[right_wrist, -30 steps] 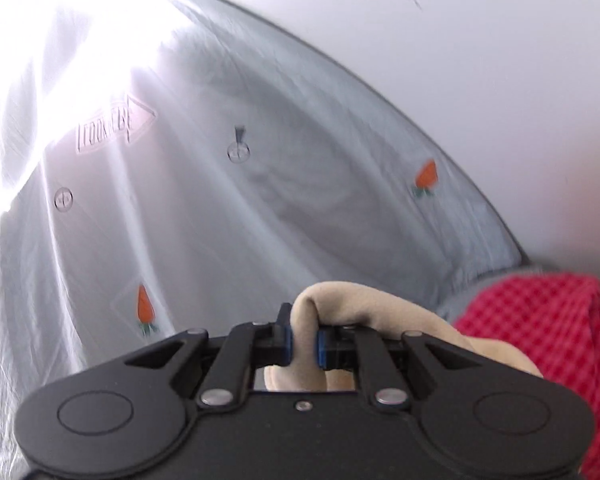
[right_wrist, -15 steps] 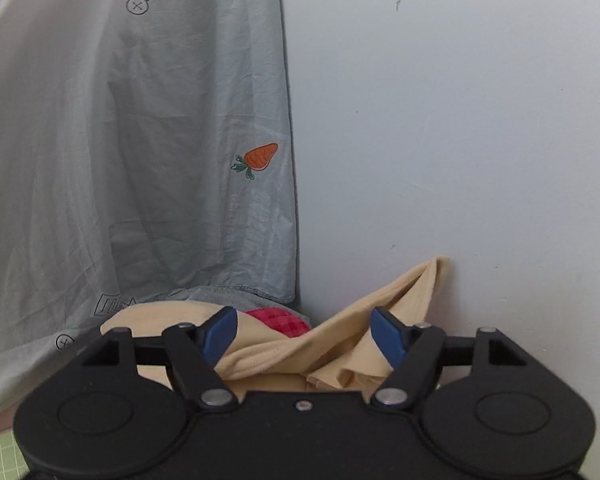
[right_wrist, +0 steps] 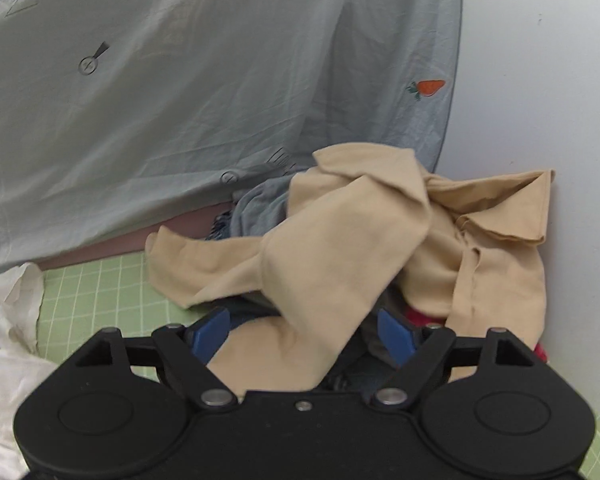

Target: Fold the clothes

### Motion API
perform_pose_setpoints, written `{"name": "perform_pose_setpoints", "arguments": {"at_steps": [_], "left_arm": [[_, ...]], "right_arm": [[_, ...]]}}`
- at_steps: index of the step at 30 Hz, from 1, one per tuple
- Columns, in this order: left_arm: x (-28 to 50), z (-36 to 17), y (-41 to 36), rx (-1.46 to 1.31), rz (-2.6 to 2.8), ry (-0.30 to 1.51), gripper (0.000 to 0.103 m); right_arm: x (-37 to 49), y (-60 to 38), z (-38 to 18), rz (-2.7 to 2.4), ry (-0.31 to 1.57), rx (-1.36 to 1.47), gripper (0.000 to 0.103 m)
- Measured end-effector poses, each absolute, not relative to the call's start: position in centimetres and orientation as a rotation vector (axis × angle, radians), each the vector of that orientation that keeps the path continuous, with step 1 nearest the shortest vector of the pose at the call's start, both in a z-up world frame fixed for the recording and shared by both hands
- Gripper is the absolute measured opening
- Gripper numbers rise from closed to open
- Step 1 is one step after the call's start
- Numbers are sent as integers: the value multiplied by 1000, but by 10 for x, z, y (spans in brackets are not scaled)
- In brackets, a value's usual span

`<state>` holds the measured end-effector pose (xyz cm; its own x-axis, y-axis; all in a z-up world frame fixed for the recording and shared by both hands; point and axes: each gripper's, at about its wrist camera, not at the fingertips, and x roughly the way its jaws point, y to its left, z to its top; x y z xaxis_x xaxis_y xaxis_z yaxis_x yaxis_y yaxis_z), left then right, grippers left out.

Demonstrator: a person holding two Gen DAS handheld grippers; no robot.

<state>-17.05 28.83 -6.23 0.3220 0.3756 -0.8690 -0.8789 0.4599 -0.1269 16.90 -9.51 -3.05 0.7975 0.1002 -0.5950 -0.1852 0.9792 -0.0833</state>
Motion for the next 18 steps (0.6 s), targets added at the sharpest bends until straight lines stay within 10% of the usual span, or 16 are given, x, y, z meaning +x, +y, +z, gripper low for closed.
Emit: {"name": "perform_pose_setpoints", "arguments": {"at_steps": [18], "left_arm": [[-288,-75,444,-858,1012,827,79]], "right_arm": [[42,48,-76,173,873,114,82]]}}
